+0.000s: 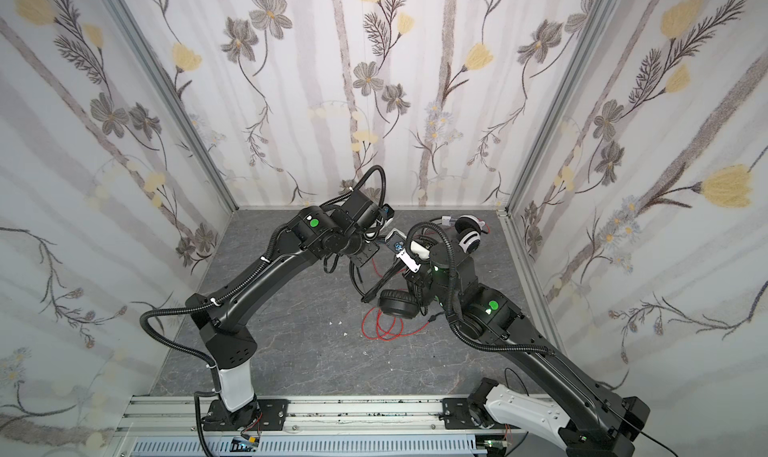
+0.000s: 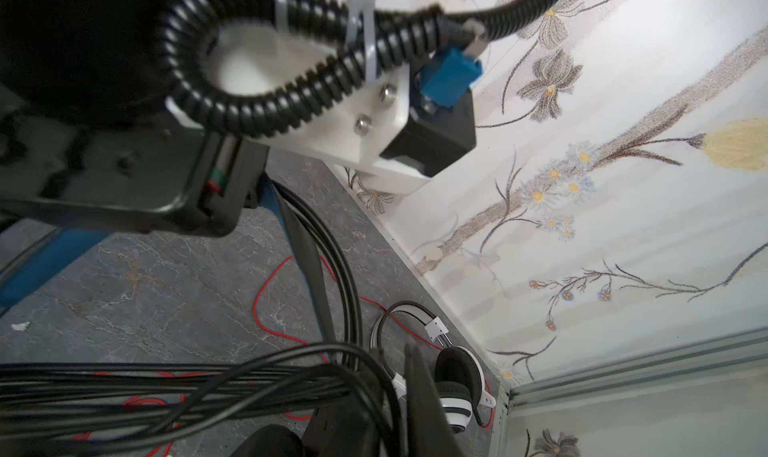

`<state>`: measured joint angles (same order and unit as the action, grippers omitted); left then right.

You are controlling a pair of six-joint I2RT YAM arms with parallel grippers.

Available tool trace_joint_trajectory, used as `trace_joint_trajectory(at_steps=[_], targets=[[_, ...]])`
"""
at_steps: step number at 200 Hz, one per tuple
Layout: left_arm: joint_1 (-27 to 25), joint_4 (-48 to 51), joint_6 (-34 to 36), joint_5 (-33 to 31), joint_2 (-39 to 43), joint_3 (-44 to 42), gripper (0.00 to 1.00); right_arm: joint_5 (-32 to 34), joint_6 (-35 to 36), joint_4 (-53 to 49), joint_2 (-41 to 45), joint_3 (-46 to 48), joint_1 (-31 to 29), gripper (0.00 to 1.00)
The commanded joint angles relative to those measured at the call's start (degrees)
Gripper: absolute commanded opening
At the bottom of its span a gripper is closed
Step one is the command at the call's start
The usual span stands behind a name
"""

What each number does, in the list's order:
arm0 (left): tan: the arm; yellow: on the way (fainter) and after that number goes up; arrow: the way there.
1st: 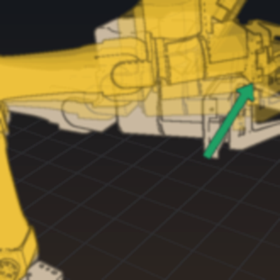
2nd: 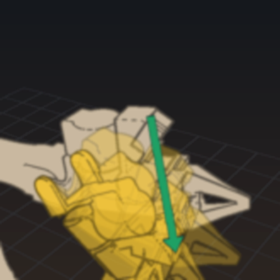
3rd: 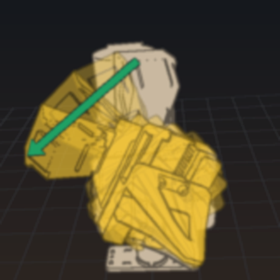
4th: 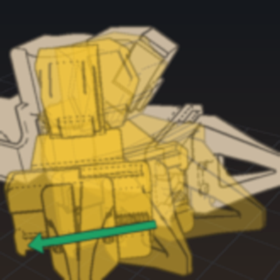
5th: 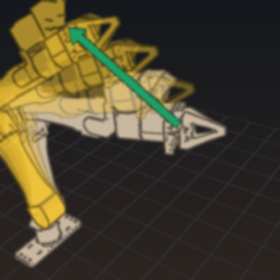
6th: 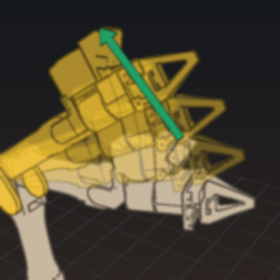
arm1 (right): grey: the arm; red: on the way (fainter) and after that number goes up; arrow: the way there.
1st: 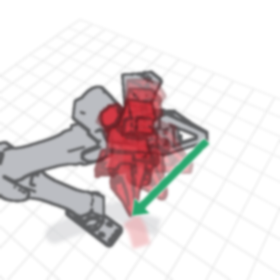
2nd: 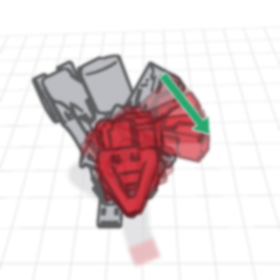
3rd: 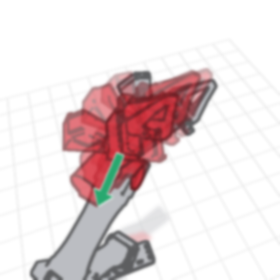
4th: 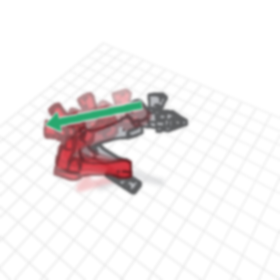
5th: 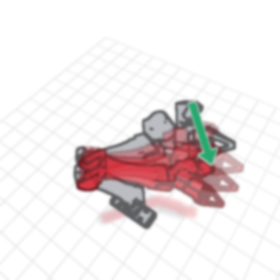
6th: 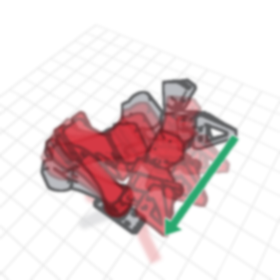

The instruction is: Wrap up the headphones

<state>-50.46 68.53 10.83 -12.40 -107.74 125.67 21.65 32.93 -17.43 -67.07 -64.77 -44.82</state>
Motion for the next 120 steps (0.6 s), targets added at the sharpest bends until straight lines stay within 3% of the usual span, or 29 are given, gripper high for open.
trace_joint_trajectory(at_steps=[1, 40, 120], targets=[[-0.36, 0.14, -0.02, 1.17, 1.29, -0.07, 0.0, 0.76, -1.78, 2.84, -0.86, -0.5, 1.64, 0.13], [-0.48, -0.61, -0.2, 0.63, 2.98, -1.8, 0.0, -5.05, -6.29, 1.24, -0.92, -1.23, 5.18, 0.13], [-0.61, -1.74, -0.11, 0.55, 3.65, -2.27, 0.0, -4.44, -10.17, -4.14, -4.5, -1.85, 9.54, 0.12]])
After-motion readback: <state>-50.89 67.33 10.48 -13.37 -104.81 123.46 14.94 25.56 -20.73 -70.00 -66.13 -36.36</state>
